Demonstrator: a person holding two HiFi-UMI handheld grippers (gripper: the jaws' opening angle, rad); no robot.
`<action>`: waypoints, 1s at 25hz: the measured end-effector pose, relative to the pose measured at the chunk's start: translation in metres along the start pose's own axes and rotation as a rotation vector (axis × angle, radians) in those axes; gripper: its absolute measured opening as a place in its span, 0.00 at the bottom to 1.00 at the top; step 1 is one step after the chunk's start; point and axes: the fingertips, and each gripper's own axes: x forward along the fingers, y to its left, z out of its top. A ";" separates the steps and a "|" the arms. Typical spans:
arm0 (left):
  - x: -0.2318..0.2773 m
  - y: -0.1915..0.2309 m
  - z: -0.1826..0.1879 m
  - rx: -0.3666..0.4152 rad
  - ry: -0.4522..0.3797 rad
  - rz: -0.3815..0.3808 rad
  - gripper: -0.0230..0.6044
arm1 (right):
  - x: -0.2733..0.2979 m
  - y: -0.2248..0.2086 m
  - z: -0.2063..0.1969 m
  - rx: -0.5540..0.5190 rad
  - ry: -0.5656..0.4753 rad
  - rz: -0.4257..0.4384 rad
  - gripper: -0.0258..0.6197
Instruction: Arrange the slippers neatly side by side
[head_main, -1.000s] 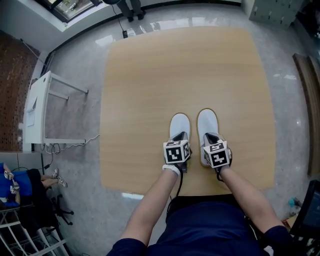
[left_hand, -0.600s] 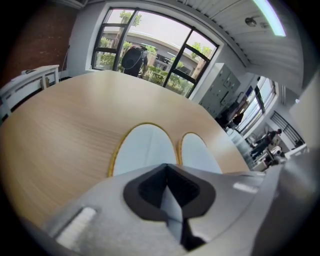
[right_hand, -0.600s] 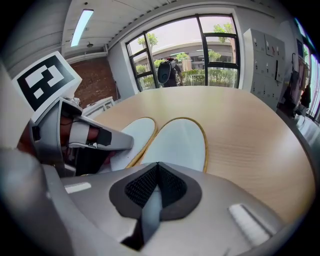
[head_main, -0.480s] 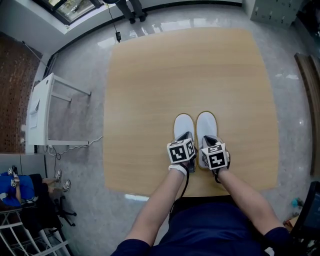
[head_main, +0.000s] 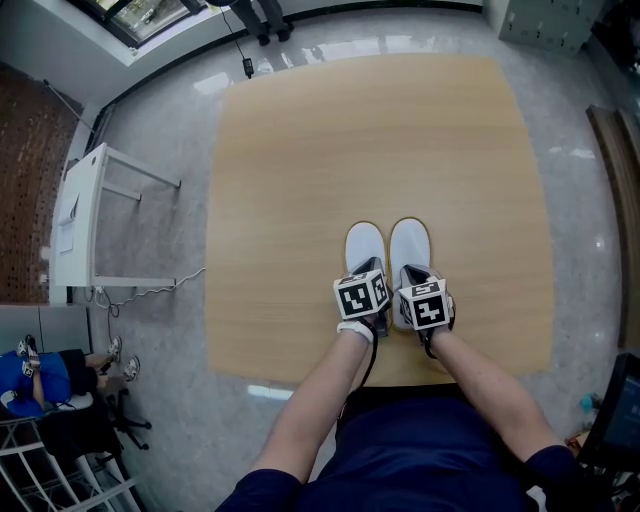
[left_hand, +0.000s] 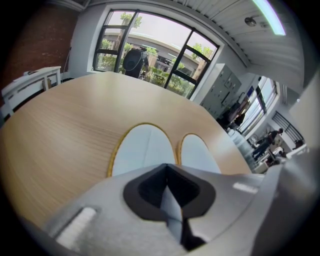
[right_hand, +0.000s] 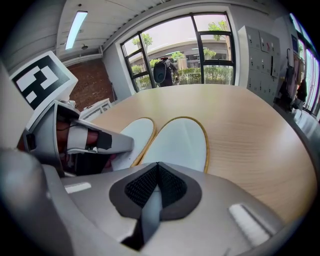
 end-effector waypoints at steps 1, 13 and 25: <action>-0.002 0.000 0.000 -0.011 -0.004 -0.001 0.04 | -0.001 0.000 0.000 0.018 -0.007 0.010 0.05; -0.117 -0.039 0.025 0.031 -0.164 -0.197 0.04 | -0.113 0.032 0.056 0.145 -0.236 0.286 0.05; -0.212 -0.090 0.015 0.286 -0.269 -0.312 0.04 | -0.230 0.049 0.069 -0.031 -0.436 0.314 0.05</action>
